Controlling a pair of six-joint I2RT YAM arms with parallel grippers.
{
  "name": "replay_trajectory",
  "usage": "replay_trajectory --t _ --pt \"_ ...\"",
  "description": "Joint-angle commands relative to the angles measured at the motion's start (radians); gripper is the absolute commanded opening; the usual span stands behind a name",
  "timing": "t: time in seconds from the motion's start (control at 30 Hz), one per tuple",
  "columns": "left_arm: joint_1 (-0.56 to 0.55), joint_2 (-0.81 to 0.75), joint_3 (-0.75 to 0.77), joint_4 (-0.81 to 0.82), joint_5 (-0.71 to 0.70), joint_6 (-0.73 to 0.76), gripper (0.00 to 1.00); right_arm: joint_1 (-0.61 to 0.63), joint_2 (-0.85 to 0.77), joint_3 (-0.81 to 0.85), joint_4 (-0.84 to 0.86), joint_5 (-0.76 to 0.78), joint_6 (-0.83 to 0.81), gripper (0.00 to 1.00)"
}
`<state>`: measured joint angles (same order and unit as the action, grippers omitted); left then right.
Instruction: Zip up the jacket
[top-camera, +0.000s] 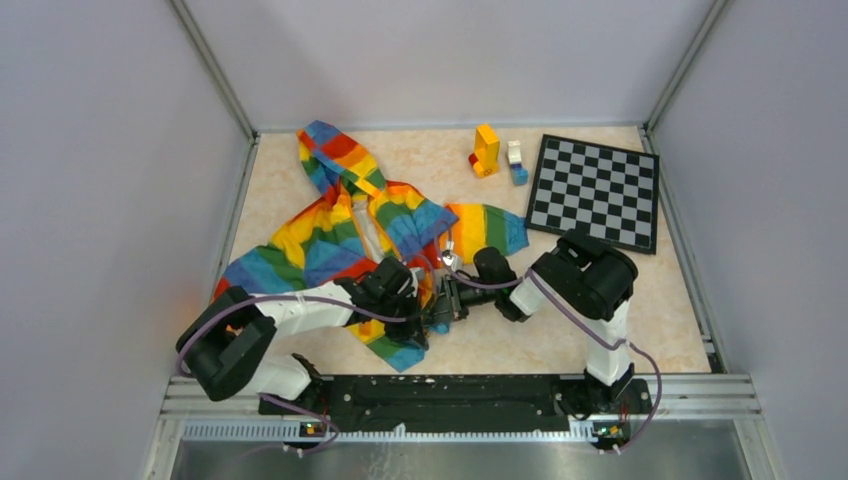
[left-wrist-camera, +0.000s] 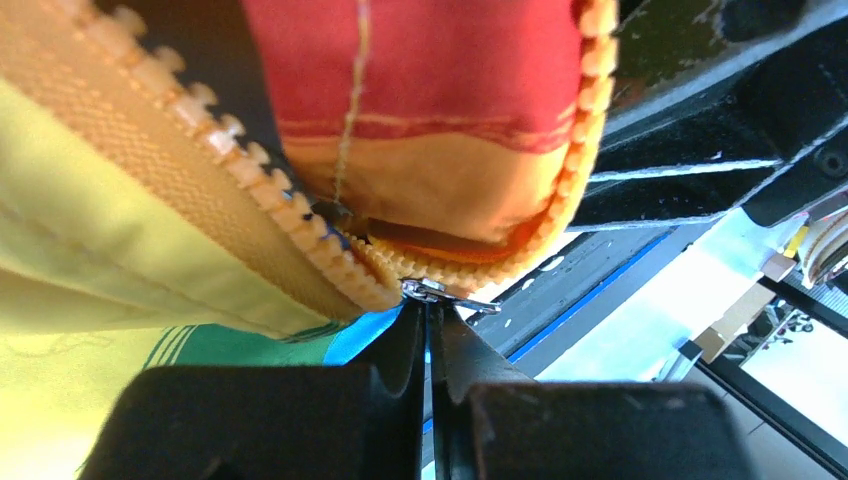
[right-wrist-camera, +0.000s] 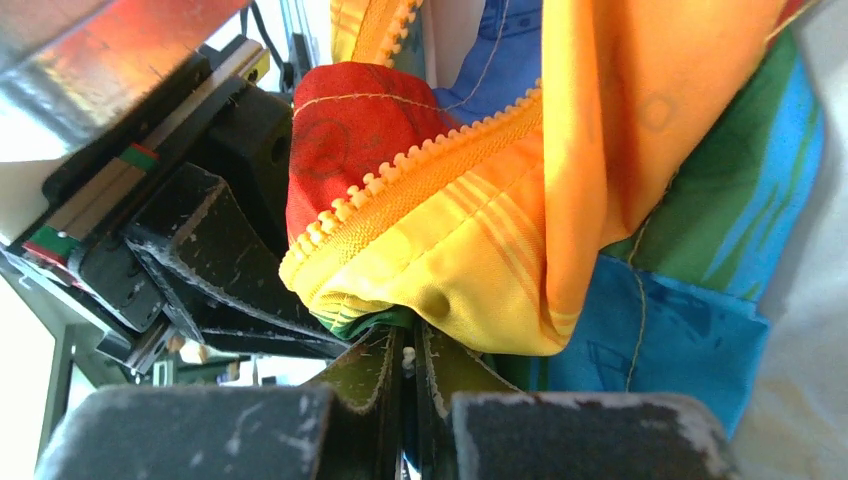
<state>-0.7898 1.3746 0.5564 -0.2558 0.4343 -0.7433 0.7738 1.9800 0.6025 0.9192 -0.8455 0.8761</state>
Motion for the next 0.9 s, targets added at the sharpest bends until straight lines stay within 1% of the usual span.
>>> replay_trajectory --t 0.0,0.1,0.13,0.33,0.47,0.57,0.67,0.77,0.8,0.83,0.87 --pt "-0.009 0.012 0.022 0.081 0.034 -0.028 0.0 -0.023 -0.046 -0.021 0.069 0.067 0.028 0.0" --pt "-0.009 0.003 0.018 0.039 0.007 -0.027 0.0 -0.037 -0.044 -0.041 0.097 0.068 0.04 0.0" --pt "-0.01 -0.005 0.019 0.019 -0.01 -0.022 0.04 -0.039 -0.043 -0.043 0.099 0.068 0.041 0.0" --pt "-0.007 -0.073 0.031 -0.099 -0.098 0.003 0.38 -0.041 -0.03 -0.041 0.129 0.049 0.048 0.0" --pt "-0.004 -0.107 0.034 -0.125 -0.118 0.033 0.51 -0.041 -0.026 -0.038 0.131 0.049 0.042 0.0" --pt "-0.003 -0.167 0.037 -0.132 -0.126 0.058 0.58 -0.041 -0.029 -0.038 0.125 0.055 0.037 0.0" --pt "-0.003 -0.234 0.067 -0.165 -0.155 0.087 0.62 -0.041 -0.028 -0.037 0.126 0.054 0.037 0.0" --pt "-0.003 -0.283 0.106 -0.189 -0.187 0.129 0.62 -0.041 -0.026 -0.035 0.127 0.052 0.036 0.0" --pt "-0.003 -0.292 0.117 -0.188 -0.192 0.146 0.61 -0.041 -0.025 -0.034 0.128 0.052 0.037 0.0" --pt "-0.003 -0.295 0.127 -0.186 -0.189 0.16 0.57 -0.041 -0.025 -0.035 0.128 0.051 0.037 0.0" --pt "-0.003 -0.291 0.135 -0.182 -0.178 0.172 0.51 -0.041 -0.026 -0.035 0.129 0.051 0.038 0.0"
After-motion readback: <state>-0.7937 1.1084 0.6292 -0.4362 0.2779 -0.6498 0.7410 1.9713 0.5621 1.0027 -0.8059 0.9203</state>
